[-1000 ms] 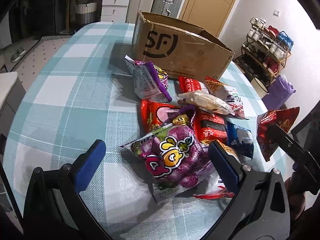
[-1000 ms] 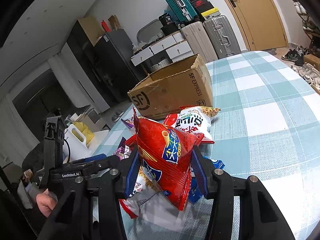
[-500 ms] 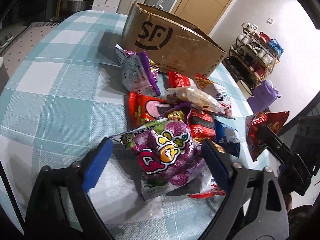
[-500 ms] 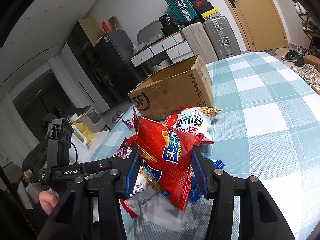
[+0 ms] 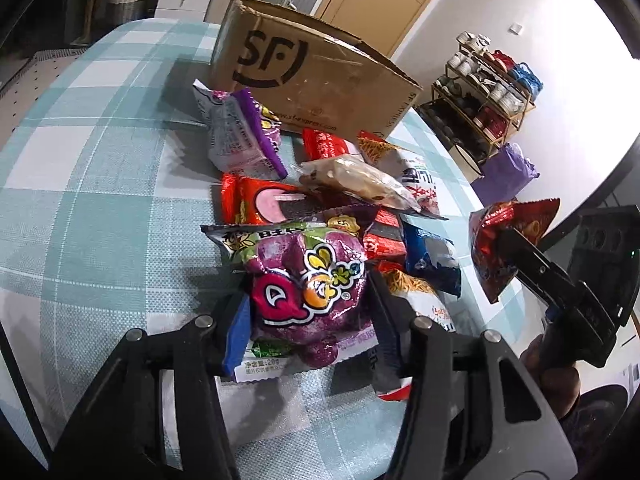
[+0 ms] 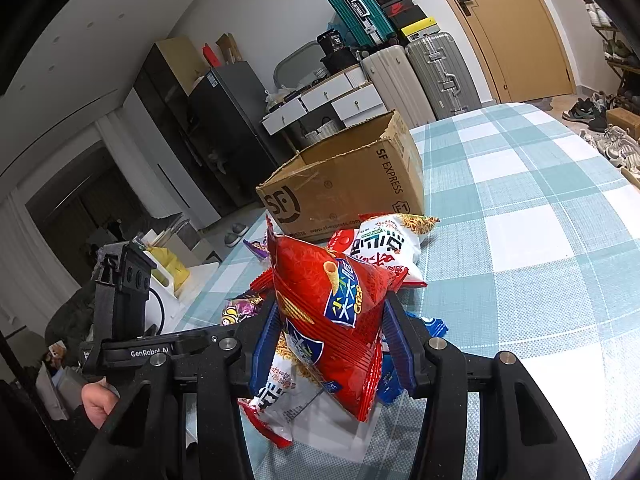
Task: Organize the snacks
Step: 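Grasp the purple candy bag with the left gripper while the right holds the red bag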
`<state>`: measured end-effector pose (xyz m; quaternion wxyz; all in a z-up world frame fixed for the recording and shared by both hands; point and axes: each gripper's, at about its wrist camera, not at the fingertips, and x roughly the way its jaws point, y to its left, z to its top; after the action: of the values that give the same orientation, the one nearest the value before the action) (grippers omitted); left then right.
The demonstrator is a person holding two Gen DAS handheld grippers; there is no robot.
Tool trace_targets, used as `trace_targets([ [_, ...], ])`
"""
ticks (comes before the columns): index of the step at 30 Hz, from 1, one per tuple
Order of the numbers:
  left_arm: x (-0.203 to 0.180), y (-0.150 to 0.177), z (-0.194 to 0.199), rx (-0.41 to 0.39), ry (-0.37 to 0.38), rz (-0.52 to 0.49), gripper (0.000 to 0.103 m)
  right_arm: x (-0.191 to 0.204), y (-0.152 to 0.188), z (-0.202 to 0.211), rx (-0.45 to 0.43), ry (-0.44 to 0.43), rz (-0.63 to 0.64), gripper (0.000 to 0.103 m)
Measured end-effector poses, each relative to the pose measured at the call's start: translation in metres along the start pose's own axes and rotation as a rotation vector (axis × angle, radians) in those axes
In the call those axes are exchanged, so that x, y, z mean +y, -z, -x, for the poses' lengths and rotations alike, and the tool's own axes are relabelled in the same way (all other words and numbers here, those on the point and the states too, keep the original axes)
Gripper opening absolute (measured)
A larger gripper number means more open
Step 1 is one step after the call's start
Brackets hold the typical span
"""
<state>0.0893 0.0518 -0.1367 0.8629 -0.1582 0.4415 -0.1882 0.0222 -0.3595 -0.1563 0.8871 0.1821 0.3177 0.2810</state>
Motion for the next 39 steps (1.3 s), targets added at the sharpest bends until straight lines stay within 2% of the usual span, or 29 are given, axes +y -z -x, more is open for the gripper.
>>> trace_targets([
  [5,-0.002,0.001,0.001,-0.003,-0.002,-0.027,0.046,0.0,0.0,0.0,-0.001,-0.001,0.002,0.05],
  [15,-0.003,0.001,0.007,-0.015,-0.03,-0.041,0.046,0.001,0.0,0.0,-0.003,0.0,0.005,0.05],
  [39,-0.007,-0.004,0.048,-0.086,-0.04,-0.073,0.046,0.014,-0.01,0.005,-0.021,-0.004,0.038,0.05],
])
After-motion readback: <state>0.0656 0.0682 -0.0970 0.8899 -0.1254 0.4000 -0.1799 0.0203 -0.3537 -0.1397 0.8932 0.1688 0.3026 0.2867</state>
